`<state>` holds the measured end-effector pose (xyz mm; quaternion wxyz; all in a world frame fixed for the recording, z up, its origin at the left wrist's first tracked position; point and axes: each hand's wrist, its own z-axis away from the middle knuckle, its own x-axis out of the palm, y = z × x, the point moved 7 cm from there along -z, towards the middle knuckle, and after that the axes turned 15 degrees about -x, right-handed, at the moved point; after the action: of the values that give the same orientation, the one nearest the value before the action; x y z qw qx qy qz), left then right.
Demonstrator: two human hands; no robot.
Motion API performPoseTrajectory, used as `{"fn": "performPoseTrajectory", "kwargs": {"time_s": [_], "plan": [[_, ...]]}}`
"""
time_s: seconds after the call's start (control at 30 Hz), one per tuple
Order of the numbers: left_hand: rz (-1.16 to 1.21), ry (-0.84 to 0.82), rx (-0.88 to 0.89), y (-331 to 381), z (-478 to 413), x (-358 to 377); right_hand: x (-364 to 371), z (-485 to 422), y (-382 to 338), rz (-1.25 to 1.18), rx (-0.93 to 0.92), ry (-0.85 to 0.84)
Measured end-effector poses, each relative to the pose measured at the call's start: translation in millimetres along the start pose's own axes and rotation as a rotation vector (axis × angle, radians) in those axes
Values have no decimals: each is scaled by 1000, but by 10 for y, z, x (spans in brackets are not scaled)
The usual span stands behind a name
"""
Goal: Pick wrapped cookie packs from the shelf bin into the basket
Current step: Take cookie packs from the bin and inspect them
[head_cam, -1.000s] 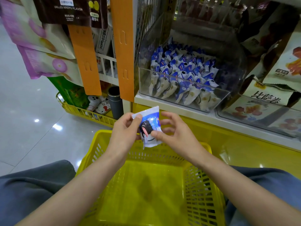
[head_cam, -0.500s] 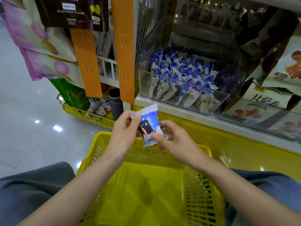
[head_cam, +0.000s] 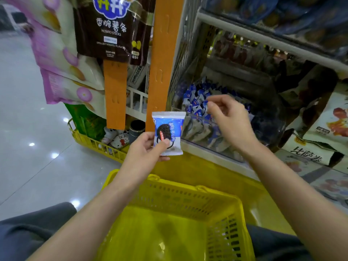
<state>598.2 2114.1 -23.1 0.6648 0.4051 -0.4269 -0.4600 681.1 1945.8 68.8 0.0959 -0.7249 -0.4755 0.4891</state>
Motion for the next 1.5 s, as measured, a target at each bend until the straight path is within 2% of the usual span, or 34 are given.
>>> {"fn": "performPoseTrajectory", "kwargs": {"time_s": [0.2,0.33,0.43,0.53,0.63,0.73,0.8,0.87,0.93,0.97,1.03,1.1,1.2,1.3,1.33,1.43,1.5], "plan": [[64,85,4,78,-93,-200,508,-598,428,324,157,-505],[82,88,9,112,-117,-249,676,-689,529,505,187,-632],[80,82,16,127,-129,-260,693,-719,566,463,224,-619],[74,75,14,134,-128,-252,619,-679,587,261,306,-526],[89,89,-10,119,-119,-242,414,-656,509,147,319,-283],[147,71,-61,76,-90,-232,61,-581,210,186,166,2],[191,47,-115,37,-71,-214,-68,-429,-30,45,70,83],[237,29,-172,-5,-45,-187,-34,-194,-200,-211,101,35],[317,-24,-237,-46,-19,-135,144,90,-340,-408,192,-120],[363,-86,-264,-56,3,-82,245,225,-389,-434,228,-205],[380,-234,-286,-54,59,30,417,437,-455,-451,273,-283],[317,-323,-262,-30,131,103,526,566,-488,-486,300,-293],[159,-286,-195,-31,175,81,537,580,-518,-488,269,-294],[109,-271,-189,-32,189,38,368,442,-425,-417,286,-136],[92,-300,-180,-17,202,53,338,401,-394,-377,292,-141],[6,-356,-164,24,257,113,452,378,-411,-436,306,-340],[-2,-353,-175,29,266,115,466,335,-427,-460,294,-370]]}}
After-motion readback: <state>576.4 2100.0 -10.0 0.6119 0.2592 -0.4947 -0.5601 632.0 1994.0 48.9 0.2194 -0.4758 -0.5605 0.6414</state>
